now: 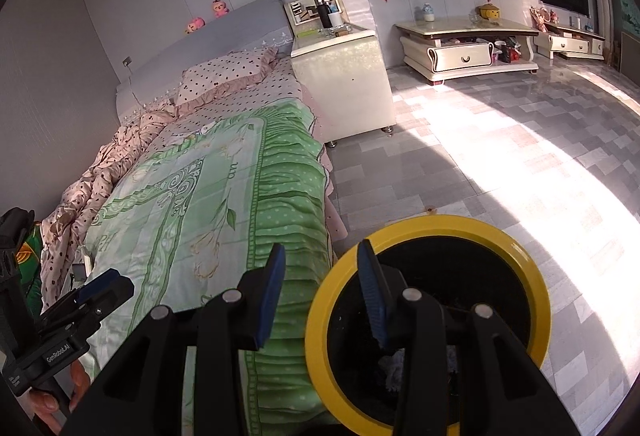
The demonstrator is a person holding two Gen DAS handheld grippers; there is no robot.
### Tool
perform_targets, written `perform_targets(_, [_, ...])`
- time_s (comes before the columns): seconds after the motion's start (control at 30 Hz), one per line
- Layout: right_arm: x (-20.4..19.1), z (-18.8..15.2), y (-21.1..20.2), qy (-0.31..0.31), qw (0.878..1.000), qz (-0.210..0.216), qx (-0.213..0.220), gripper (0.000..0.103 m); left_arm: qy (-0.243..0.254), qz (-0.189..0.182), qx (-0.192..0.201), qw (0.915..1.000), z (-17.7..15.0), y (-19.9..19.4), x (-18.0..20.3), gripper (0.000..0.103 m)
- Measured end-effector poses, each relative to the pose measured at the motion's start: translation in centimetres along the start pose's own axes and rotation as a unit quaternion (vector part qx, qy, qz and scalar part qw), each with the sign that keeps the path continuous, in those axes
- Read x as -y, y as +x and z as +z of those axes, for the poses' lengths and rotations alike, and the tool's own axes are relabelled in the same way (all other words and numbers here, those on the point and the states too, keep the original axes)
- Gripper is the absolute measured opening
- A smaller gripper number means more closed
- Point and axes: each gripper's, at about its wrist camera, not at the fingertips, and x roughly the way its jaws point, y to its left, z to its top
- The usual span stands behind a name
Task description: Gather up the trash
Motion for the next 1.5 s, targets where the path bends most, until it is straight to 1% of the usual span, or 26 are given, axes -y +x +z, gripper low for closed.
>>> perform_targets(0.23, [-6.4, 0.0, 1.5, -0.038, 0.998, 0.040, -0.007, 0.036, -0.024, 0.053, 0.025, 0.9980, 0.1, -3.9, -5.9, 0.063])
perform_targets(0.37, [-9.5, -0.1, 2.5, -0.053, 0.997, 0.059, -0.014, 0.036, -0.035, 0.080, 0.032, 0.9956, -0.1, -5.6, -8.9, 0.063])
perform_targets(0.57, [-13.7, -1.1, 4.0, -0.074, 0.993, 0.083, -0.031, 0.037, -0.048, 0.120, 0.039, 0.9909, -1.2, -8.0, -13.1, 0.063])
perform_targets(0.7, [-15.8, -2.0, 5.0, -0.084, 0.991, 0.095, -0.043, 0.037, -0.067, 0.137, 0.037, 0.9875, -2.4, -9.0, -15.8, 0.063])
perform_targets(0.87, [-17.7, -3.3, 6.1, -0.091, 0.989, 0.106, -0.058, 0.037, -0.080, 0.156, 0.032, 0.9839, -3.9, -9.7, -17.8, 0.063])
perform_targets(0.9, [-18.1, -3.6, 6.4, -0.093, 0.988, 0.107, -0.061, 0.038, -0.082, 0.160, 0.032, 0.9833, -4.3, -9.8, -18.3, 0.063])
perform_targets(0.93, [-18.4, -3.9, 6.6, -0.095, 0.988, 0.108, -0.064, 0.042, -0.084, 0.163, 0.031, 0.9826, -4.7, -9.9, -18.7, 0.063])
perform_targets(1.0, [-19.0, -4.6, 6.9, -0.100, 0.987, 0.110, -0.067, 0.044, -0.089, 0.169, 0.029, 0.9811, -5.5, -10.1, -19.4, 0.063])
perform_targets(1.17, [-20.2, -6.2, 8.0, -0.111, 0.984, 0.113, -0.084, 0.045, -0.108, 0.177, 0.019, 0.9780, -7.3, -10.2, -21.0, 0.065])
perform_targets(1.27, [-20.8, -7.2, 8.7, -0.116, 0.982, 0.113, -0.096, 0.046, -0.115, 0.183, 0.013, 0.9763, -8.6, -10.1, -21.8, 0.069])
perform_targets(1.37, [-21.1, -7.9, 9.3, -0.120, 0.982, 0.107, -0.103, 0.051, -0.122, 0.186, 0.016, 0.9748, -9.4, -10.2, -22.4, 0.075])
perform_targets(1.43, [-21.2, -8.2, 9.6, -0.115, 0.982, 0.103, -0.104, 0.062, -0.124, 0.191, 0.023, 0.9736, -9.8, -10.6, -22.7, 0.085])
perform_targets(1.47, [-21.1, -8.3, 9.6, -0.112, 0.983, 0.100, -0.102, 0.066, -0.124, 0.192, 0.028, 0.9731, -9.8, -10.8, -22.7, 0.087])
perform_targets(1.5, [-21.1, -8.3, 9.6, -0.110, 0.984, 0.096, -0.098, 0.070, -0.123, 0.193, 0.036, 0.9728, -9.9, -11.1, -22.7, 0.091])
